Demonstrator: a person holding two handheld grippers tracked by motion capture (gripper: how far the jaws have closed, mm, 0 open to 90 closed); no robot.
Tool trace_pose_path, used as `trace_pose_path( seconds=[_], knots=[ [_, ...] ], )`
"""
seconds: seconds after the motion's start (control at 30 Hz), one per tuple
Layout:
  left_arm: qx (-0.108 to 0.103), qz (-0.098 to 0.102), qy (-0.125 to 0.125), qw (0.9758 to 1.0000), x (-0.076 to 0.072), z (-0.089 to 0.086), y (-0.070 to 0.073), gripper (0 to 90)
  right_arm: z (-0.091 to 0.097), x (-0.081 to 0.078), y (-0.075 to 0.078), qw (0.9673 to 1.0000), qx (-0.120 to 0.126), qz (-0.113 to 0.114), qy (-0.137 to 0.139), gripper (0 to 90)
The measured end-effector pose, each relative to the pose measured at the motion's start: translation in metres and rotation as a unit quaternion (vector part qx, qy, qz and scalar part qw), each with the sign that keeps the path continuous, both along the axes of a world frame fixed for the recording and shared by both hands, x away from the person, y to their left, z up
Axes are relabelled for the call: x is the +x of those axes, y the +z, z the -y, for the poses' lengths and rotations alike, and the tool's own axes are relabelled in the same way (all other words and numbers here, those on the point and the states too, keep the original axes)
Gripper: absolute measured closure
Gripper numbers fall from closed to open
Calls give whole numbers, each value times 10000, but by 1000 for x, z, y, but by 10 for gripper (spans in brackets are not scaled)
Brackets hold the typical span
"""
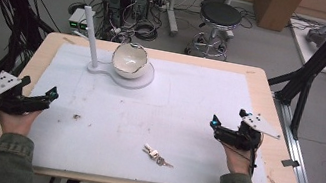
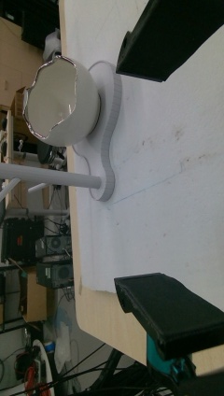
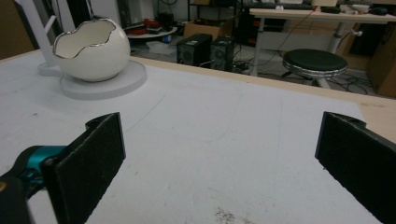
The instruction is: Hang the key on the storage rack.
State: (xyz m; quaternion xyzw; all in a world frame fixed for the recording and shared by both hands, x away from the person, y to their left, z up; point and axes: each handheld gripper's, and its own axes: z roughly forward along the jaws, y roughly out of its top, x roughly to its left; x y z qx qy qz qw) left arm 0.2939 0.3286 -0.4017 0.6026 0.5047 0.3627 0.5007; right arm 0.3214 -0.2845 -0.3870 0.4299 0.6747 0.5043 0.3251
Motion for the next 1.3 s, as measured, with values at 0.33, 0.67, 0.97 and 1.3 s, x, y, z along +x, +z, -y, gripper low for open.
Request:
trace_pose_path(
  seconds=[0.33, 0.67, 0.97, 1.3],
  knots=[
    [10, -23, -31, 10000, 1, 0, 0, 17, -11, 2, -1, 9992, -66, -277, 265, 6],
    [-21, -25, -48, 10000, 1, 0, -1, 17, -24, 2, -1, 9972, -251, -475, 516, 6],
    [-71, -20, -58, 10000, 1, -1, -1, 17, -36, 3, -2, 9939, -420, -720, 725, 6],
    [-80, -6, -121, 9999, 2, 1, -1, 17, -50, 3, -4, 9880, -634, -1029, 958, 6]
  ],
)
